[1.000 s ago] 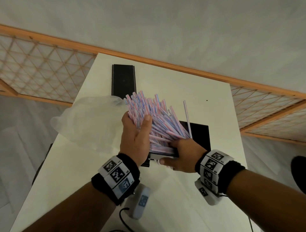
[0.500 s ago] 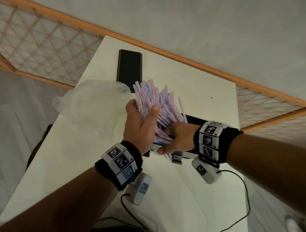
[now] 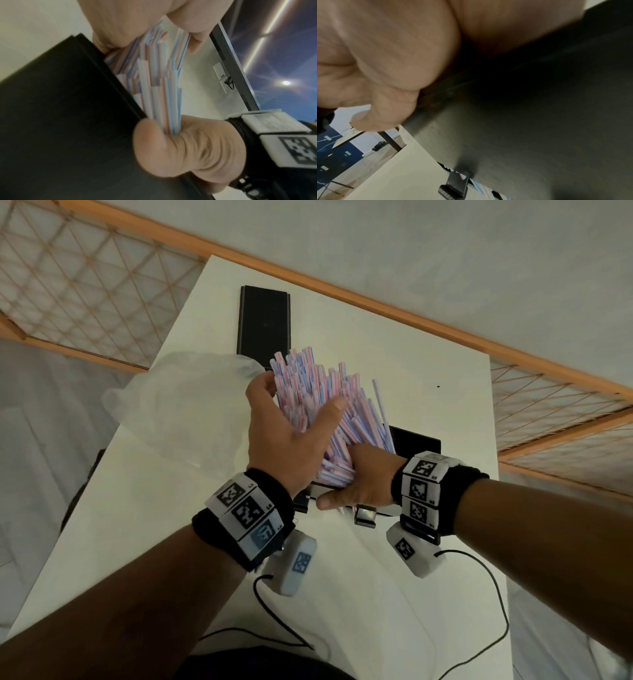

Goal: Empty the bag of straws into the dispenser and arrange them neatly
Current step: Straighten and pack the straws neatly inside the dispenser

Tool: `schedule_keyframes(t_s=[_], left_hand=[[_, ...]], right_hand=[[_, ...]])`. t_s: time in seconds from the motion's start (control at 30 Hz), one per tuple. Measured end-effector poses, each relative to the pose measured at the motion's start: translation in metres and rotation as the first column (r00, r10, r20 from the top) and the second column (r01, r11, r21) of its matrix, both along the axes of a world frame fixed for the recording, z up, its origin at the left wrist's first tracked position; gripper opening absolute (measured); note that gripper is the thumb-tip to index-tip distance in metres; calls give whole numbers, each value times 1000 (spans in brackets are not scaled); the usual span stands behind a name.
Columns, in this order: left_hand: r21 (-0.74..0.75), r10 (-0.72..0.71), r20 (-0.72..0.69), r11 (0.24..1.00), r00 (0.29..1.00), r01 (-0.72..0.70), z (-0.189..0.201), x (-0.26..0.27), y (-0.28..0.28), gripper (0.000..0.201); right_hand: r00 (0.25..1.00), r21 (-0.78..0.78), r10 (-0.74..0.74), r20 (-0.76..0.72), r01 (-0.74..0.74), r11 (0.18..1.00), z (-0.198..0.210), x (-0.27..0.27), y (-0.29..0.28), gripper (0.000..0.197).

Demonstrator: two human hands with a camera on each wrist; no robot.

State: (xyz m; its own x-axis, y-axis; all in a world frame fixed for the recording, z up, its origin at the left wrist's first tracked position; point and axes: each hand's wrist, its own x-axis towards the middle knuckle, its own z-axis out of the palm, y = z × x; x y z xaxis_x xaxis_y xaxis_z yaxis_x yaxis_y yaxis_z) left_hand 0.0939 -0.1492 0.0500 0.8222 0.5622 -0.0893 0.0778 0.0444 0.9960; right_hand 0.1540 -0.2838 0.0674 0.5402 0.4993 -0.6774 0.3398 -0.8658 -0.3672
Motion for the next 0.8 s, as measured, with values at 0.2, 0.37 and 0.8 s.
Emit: schedule_keyframes(t_s=[0.2,0.37,0.8], left_hand=[[17,17,9,1000,1000,-17,-6,1,3,57],[105,-38,-86,993,996,47,-8,-6,-1,76],[40,-60,14,997,998,59,-14,-10,-6,56]], right_hand=[[996,289,-84,-4,81,954,1,2,0,48],[972,115,-38,233,11,993,-6,-9,-17,55],[968,84,-20,251,-1,996,-22,-27,-40,41]])
